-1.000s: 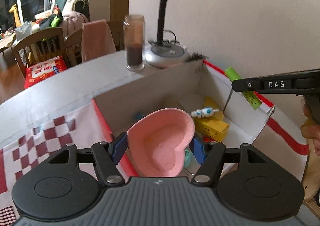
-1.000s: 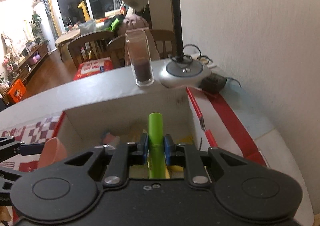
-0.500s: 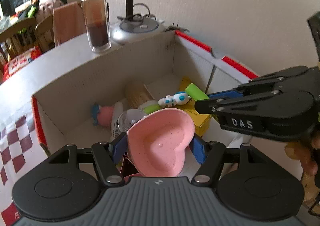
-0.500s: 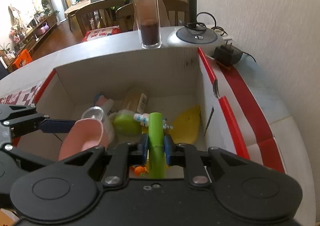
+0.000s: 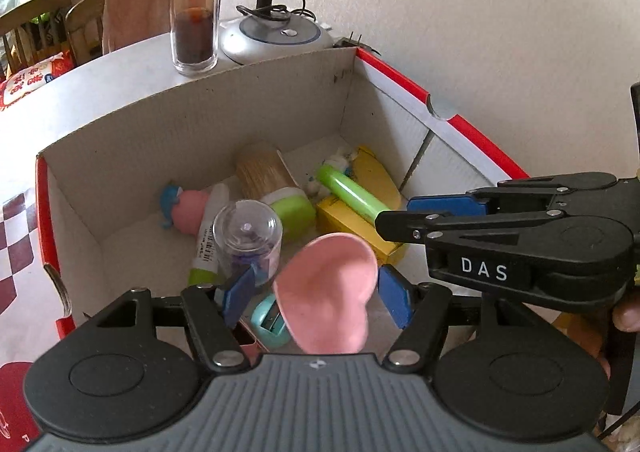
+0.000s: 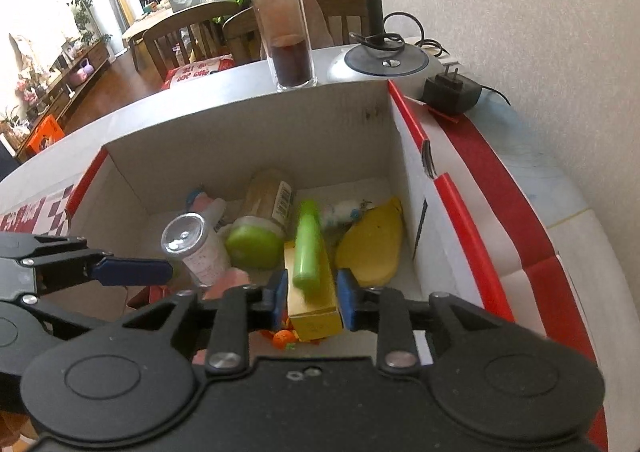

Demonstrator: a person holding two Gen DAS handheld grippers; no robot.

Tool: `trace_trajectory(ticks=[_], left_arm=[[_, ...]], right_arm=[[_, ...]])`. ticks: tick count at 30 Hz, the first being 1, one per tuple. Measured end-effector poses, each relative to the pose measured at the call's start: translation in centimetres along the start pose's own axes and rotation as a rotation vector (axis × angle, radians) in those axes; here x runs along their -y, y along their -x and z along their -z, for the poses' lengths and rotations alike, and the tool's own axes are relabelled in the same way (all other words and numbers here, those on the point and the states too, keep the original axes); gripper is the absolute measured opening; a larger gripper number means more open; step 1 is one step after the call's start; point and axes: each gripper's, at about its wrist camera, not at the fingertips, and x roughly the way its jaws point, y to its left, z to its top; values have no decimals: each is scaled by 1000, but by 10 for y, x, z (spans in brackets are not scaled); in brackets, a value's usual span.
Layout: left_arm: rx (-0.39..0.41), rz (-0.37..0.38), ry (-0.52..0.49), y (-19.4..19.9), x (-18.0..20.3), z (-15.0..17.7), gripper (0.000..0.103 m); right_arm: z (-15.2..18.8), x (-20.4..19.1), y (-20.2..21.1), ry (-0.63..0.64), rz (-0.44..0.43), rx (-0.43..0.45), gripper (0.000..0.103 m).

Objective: Organize rigid objects
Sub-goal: 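Open left gripper to drop the scoop while right gripper releases the green stick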

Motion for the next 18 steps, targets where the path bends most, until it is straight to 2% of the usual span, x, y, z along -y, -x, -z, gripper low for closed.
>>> trace_trajectory(ticks=[6,11,18], left_arm=[[32,16,27,12,-5,3,68],[82,21,3,34,-8,8,68],[164,33,-7,72,-17,17,68]], right_arm=[[-1,-1,11,-12,-6,29,36],[1,-5,26,-23,-5,57,44],[2,-24,51,-34,4,107,49]])
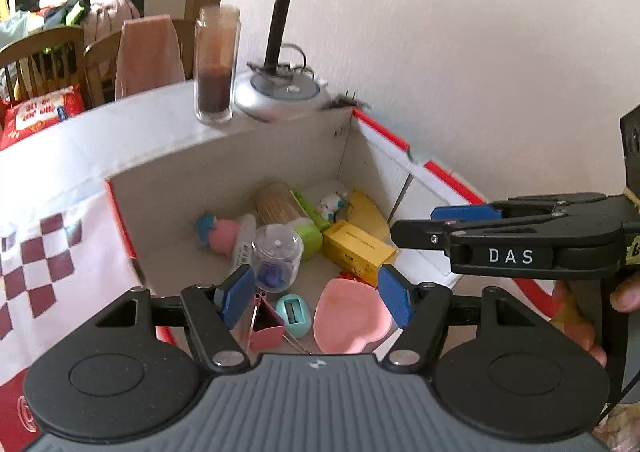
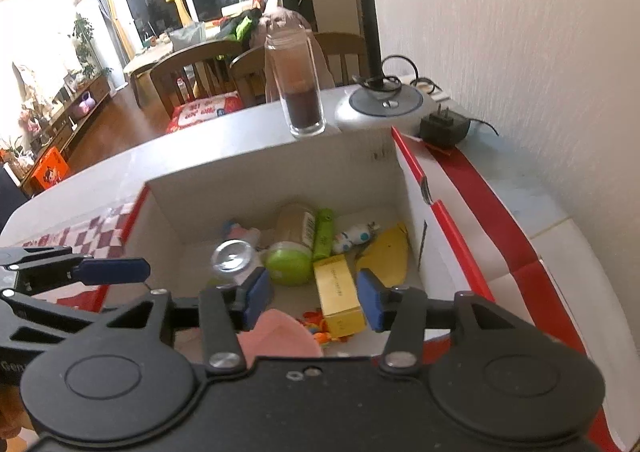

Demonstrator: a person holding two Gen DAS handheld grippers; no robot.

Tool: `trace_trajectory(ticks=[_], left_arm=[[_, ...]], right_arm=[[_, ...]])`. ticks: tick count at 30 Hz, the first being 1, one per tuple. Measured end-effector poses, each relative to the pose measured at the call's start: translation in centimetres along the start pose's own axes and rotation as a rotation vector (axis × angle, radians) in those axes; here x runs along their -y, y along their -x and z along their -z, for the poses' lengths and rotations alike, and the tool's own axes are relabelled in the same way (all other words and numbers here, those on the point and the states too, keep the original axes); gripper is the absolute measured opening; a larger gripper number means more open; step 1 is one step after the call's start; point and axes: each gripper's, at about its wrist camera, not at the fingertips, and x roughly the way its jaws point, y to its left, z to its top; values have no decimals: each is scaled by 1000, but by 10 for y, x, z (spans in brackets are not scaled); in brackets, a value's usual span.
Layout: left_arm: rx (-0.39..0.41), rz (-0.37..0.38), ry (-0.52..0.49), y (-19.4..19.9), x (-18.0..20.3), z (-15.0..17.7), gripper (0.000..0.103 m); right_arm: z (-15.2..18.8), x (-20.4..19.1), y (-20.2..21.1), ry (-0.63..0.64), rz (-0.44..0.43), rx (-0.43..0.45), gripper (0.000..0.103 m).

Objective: Organize rigid objects

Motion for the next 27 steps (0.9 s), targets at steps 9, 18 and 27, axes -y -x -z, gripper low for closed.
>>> trace_trajectory(ticks=[9,18,27], left_arm=[[100,2,-18,55,-16,11,68],[141,18,-31,100,-31,33,74],[172,35,-32,132,-40,50,83]], right_arm=[[10,-38,34,1,3,63,64],[26,-75,59,4,-4,115,78],[47,-100,84,10,-15,169,96]])
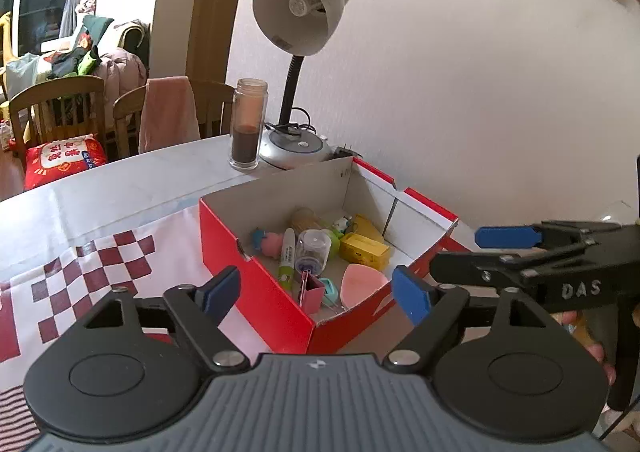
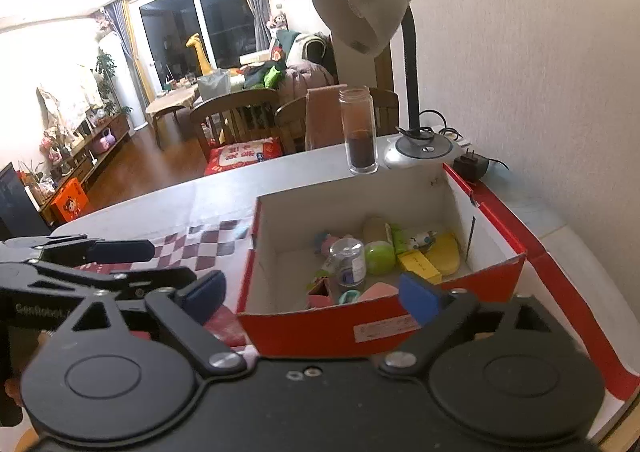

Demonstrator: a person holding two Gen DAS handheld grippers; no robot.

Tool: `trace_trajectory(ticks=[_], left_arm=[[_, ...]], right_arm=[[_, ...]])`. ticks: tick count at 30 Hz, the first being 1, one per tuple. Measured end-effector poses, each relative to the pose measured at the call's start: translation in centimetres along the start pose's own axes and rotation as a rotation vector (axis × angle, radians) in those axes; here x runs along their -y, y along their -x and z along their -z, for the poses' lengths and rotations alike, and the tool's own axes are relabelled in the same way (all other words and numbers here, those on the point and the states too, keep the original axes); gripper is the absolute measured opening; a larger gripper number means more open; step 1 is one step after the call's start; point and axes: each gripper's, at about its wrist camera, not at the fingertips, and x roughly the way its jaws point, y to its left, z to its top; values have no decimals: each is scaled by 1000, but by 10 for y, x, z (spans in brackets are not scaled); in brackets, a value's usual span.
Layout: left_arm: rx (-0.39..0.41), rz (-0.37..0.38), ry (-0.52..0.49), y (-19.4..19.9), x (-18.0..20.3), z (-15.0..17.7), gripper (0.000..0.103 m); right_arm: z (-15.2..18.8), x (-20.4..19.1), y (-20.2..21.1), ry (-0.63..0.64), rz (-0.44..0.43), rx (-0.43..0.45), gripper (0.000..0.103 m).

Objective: Organize rigid objects

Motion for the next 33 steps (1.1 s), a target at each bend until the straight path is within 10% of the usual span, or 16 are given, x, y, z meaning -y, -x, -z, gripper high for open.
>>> trace_trajectory(ticks=[8,33], left_arm=[[27,20,20,18,-2,8,102],[53,-75,-97,29,33,13,102]], right_arm=[[12,-13,24,6,28,55,103],[24,-10,38,-45,34,88,103]])
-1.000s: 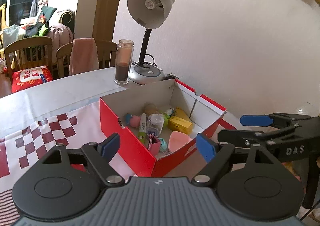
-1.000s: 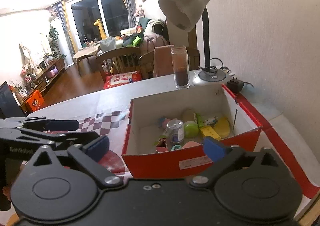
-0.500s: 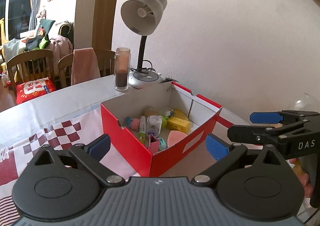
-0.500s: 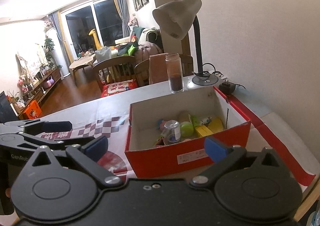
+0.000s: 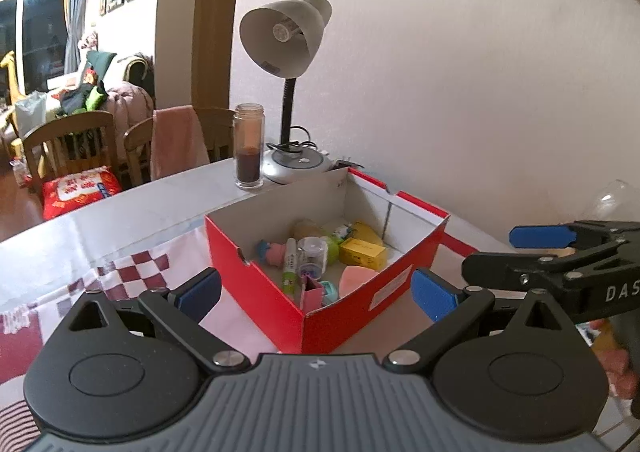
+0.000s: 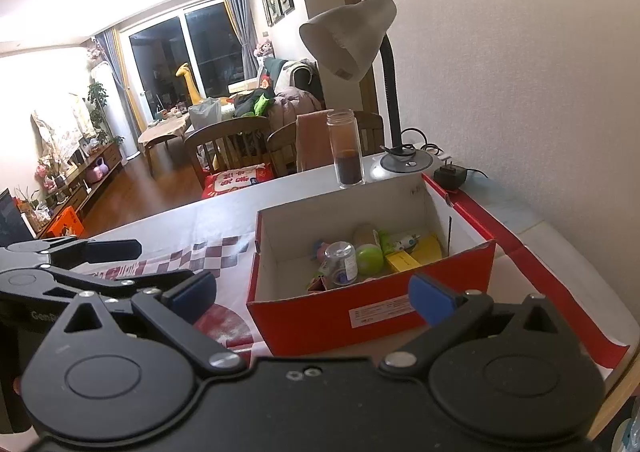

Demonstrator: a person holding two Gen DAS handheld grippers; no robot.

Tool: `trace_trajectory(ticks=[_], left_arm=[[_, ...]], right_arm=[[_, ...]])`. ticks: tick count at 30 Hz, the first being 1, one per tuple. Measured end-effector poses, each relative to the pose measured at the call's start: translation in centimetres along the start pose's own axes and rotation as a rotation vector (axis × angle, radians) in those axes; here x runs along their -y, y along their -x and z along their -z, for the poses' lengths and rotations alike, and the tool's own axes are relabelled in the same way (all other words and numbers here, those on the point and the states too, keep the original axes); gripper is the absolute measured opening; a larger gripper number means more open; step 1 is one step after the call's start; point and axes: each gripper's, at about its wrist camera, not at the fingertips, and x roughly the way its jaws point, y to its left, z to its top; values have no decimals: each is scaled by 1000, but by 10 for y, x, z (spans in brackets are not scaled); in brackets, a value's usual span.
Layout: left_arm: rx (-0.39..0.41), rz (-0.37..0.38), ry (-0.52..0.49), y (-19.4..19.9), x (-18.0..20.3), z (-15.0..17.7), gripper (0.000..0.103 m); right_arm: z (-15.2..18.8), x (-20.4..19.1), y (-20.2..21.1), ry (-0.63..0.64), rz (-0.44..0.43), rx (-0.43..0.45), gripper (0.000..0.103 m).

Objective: Organize rigid objects

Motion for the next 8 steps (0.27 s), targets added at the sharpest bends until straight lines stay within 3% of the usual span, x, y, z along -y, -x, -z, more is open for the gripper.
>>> trace_trajectory(ticks=[8], left_arm=[[6,-47,13,5,-5,2,102]], right_arm=[[0,-1,1,8,-4,-8,103]])
